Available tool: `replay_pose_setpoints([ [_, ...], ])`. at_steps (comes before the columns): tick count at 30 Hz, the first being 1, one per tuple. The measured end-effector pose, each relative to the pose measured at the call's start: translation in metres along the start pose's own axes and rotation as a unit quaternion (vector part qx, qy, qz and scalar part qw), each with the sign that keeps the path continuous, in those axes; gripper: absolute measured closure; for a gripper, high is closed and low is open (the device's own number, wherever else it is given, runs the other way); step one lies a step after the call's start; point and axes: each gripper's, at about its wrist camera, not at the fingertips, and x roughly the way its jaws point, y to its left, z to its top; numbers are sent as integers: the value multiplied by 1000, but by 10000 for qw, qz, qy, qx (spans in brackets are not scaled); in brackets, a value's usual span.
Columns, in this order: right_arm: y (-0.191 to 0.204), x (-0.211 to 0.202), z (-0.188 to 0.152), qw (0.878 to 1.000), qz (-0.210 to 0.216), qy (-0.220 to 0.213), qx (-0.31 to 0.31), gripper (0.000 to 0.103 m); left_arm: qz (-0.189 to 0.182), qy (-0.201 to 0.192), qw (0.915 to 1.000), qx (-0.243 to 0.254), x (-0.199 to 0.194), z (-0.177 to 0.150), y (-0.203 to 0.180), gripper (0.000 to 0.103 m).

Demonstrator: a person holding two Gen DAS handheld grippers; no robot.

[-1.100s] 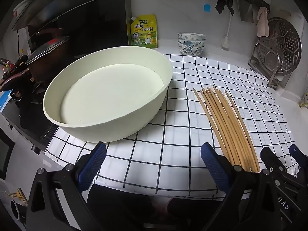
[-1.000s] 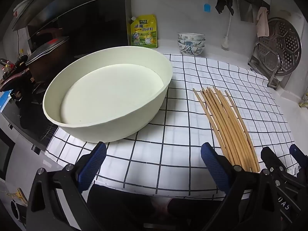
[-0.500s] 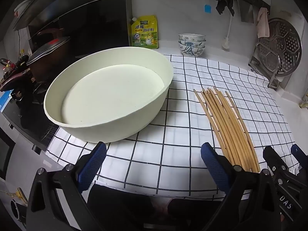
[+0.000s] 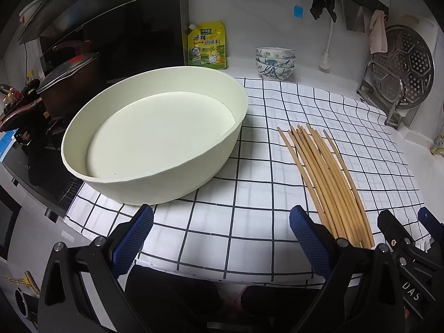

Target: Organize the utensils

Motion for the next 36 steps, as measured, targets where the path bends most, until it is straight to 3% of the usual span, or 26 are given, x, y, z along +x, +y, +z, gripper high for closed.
replay_pose_setpoints([
  [36, -1, -3, 4, 10000, -8, -48, 2, 9, -42, -55, 10000, 0, -1, 0, -3, 6],
])
